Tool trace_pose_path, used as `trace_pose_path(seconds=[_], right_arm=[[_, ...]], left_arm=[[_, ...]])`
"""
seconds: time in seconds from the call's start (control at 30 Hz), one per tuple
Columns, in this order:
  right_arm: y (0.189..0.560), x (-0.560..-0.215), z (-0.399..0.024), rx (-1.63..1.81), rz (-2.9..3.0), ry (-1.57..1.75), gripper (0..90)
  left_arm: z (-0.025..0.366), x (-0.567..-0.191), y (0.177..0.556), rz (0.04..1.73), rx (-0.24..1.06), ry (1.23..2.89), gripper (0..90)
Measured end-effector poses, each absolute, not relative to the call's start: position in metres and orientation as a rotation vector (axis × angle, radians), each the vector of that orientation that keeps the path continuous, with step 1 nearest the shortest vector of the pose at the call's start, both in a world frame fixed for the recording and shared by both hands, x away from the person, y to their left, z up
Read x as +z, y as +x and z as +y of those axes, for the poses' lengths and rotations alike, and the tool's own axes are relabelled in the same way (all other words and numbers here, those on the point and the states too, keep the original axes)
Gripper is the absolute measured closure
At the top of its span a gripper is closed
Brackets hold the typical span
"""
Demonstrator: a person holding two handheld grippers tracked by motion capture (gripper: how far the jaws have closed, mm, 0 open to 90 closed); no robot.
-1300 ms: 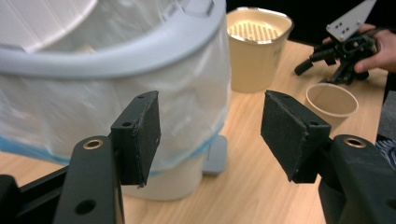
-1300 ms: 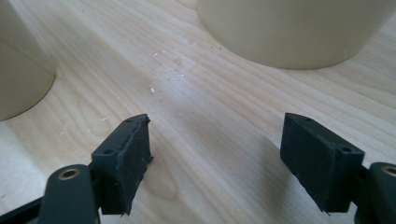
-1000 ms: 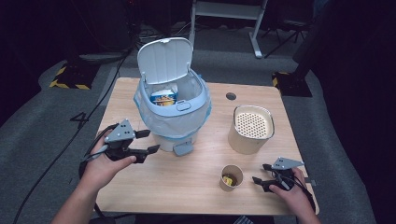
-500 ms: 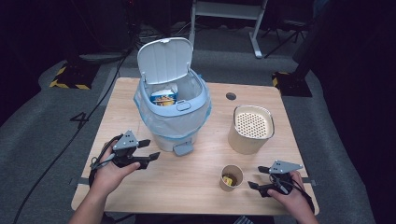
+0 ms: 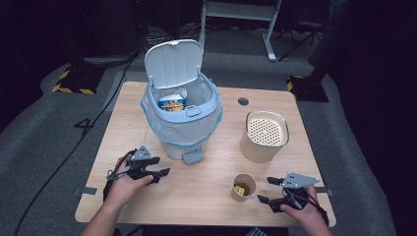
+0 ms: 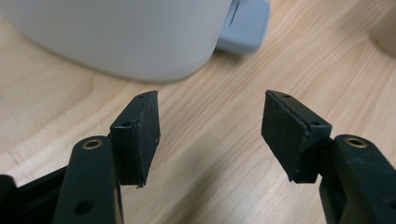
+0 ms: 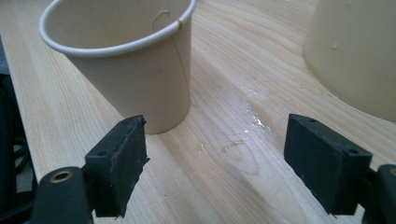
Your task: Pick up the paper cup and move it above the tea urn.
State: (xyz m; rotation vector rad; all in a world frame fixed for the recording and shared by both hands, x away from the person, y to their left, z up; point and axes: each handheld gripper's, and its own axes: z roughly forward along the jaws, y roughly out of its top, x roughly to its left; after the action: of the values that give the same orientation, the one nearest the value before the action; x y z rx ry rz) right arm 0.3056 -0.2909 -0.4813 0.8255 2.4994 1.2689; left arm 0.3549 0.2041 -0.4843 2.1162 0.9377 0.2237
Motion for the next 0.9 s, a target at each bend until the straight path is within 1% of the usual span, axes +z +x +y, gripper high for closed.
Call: trace_pose_path(seconds=[0.1, 0.23, 0.33, 0.43, 0.53, 0.63, 0.9], right_arm=[[0.306, -0.483, -0.287, 1.279, 2.513, 0.813, 20.9], [0.304, -0.484, -0.282, 1.287, 2.531, 0.777, 20.8], [0.303, -0.485, -0.277, 1.295, 2.538, 0.761, 20.4], [0.303, -0.485, -0.272, 1.324, 2.532, 0.757, 20.0], [0.301, -0.485, -0.266, 1.357, 2.523, 0.744, 19.8], [0.299, -0.486, -0.261, 1.365, 2.520, 0.729, 19.6], [0.299, -0.490, -0.243, 1.356, 2.500, 0.705, 18.5]], left_arm=[[0.203, -0.490, 0.356, 0.949, 0.270, 2.172, 37.1], [0.203, -0.496, 0.357, 0.964, 0.252, 2.188, 36.7], [0.203, -0.499, 0.358, 0.953, 0.283, 2.200, 36.1], [0.204, -0.501, 0.359, 0.942, 0.288, 2.185, 34.3], [0.203, -0.503, 0.360, 0.910, 0.308, 2.187, 29.6], [0.201, -0.504, 0.359, 0.876, 0.340, 2.224, 25.6], [0.200, -0.504, 0.360, 0.894, 0.340, 2.224, 21.9]])
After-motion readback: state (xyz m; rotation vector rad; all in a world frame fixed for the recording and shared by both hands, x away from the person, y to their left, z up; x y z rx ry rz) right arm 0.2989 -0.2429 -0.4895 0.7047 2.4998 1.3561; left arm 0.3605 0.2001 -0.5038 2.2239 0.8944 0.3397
